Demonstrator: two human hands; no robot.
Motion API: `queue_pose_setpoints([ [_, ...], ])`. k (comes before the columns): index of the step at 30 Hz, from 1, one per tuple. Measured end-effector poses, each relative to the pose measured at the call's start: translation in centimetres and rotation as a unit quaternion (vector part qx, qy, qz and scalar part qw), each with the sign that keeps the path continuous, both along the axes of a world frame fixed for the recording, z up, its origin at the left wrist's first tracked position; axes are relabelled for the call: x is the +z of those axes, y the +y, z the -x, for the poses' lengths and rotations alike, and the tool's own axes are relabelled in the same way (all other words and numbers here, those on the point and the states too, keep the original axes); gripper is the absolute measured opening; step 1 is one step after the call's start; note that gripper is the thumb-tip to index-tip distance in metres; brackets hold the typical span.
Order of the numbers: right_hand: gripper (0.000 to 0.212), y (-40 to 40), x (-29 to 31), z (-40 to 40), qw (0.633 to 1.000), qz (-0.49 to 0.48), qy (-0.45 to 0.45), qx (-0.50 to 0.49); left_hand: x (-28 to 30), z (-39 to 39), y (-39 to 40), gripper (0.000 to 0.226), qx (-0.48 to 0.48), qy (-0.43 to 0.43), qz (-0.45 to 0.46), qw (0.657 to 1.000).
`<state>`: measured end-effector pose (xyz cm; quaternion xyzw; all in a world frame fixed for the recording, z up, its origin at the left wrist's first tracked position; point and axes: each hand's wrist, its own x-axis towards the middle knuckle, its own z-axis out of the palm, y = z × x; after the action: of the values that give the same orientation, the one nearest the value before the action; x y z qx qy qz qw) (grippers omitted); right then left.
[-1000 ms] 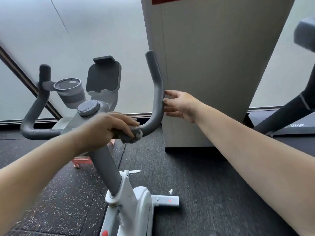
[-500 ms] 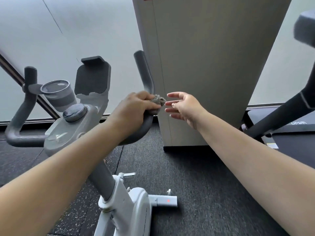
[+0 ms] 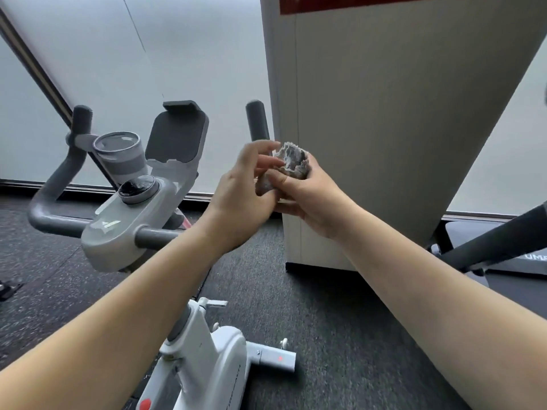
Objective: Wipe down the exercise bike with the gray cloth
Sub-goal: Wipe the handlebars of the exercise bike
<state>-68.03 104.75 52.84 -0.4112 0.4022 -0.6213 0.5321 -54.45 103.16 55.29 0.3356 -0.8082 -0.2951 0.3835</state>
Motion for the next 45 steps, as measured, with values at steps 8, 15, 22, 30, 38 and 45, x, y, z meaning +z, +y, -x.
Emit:
queue_pose_setpoints([
  [8, 0.056, -2.6, -4.5, 3.5, 0.964, -0.141, -0.044, -0.222, 0.2, -5.9, -1.5, 0.036, 0.194, 0.112, 0.005, 0.975],
  [15, 0.030, -5.5, -3.4, -1.9, 0.979, -0.131, -0.140, -0.066, -0.4, -7.6, -1.5, 0.026, 0.252, 0.035, 0.007, 0.967],
  [22, 0.025, -1.1, -5.4, -3.0, 0.991, -0.104, -0.054, -0.061, -1.5, -7.9, -2.6, 0.028, 0.249, 0.018, -0.044, 0.967],
  [30, 0.030, -1.4, -4.1, -1.4, 0.983, -0.099, 0.055, -0.145, -1.4, -7.0, -3.6, 0.027, 0.233, -0.001, -0.018, 0.972],
  [38, 0.029, 1.5, -3.5, -1.6, 0.973, -0.070, 0.220, -0.022, -1.0, -7.0, -3.8, 0.027, 0.196, -0.003, 0.006, 0.981],
  [45, 0.033, 2.9, 1.3, 0.1, 0.953, 0.059, 0.261, -0.139, 0.9, -4.4, -2.2, 0.022, 0.054, 0.013, -0.012, 0.998],
])
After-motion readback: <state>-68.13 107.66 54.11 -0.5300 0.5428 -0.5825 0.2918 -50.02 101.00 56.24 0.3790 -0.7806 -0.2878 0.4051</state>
